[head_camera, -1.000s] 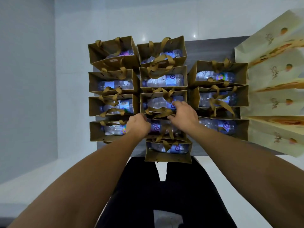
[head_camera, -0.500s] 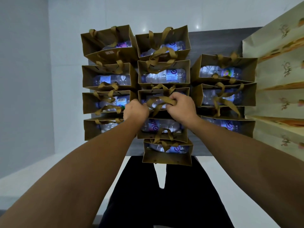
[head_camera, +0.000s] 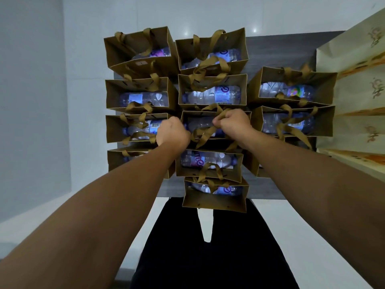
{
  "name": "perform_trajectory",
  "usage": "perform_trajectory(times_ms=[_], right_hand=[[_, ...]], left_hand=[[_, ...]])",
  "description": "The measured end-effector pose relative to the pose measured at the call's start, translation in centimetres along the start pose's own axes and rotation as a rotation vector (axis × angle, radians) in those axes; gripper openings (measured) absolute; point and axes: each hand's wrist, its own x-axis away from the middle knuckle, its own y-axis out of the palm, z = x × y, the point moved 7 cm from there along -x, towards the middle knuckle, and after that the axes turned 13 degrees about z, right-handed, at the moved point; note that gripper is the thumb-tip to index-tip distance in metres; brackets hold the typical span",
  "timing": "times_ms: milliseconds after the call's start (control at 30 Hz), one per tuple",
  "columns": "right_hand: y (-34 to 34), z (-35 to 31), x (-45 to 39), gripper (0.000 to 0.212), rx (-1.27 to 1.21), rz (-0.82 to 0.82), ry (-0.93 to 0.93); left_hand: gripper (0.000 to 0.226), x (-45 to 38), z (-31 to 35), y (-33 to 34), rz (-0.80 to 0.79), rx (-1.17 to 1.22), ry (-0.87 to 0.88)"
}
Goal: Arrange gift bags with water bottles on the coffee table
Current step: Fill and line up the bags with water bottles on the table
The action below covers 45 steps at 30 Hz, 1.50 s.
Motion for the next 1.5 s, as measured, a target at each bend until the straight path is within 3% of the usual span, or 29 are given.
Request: perform_trajectory(times_ms=[167,367,500,600,733,967,1233,1400,1467,1500], right_hand=[[-2.1,-0.9,2.2,0.032,0.206,0.010,-0.081],[-5.4,-2.2,5.9,0.022,0.533,-0.126,-0.164],[-6.0,-4.3,8.4,0.021,0.661,-0.070,-0.281],[-7.2,-5.5,9.2,0.024,0.577,0.021,-0.287],[-8.4,-5.2,10.2,0.025,0.475,0.084,-0.234],[-12.4,-7.4,11.8,0.016,0.273,0.424,-0.322],[-13.3,-12.1,14.3,0.032,-0.397,0.309,-0.353],[-15.5,-14.0,15.5,0.022,-0.305,0.387,-0.428],[-16.0,-14.4,16.0,0.020,-0.105,0.454,-0.461],[-16.2,-14.6,16.3,0.031,0.031,0.511,-0.491]], left_hand=[[0.021,0.6,2.0,-2.0,0.013,-0.008,0.047],[0.028,1.4,3.7,-6.2,0.064,-0.027,0.104],[0.017,2.1,4.0,-9.7,0.097,0.010,0.114],[0.008,2.6,4.0,-11.6,0.119,0.040,0.150],[0.015,3.4,4.1,-12.7,0.146,0.084,0.163],[0.007,3.1,3.5,-15.9,0.183,0.154,0.106],[0.007,3.9,4.6,-21.7,0.253,0.164,0.134],[0.017,3.9,4.6,-24.0,0.236,0.253,0.086],[0.017,3.9,4.8,-24.9,0.231,0.316,0.072],[0.018,4.0,4.9,-25.3,0.227,0.346,0.065]])
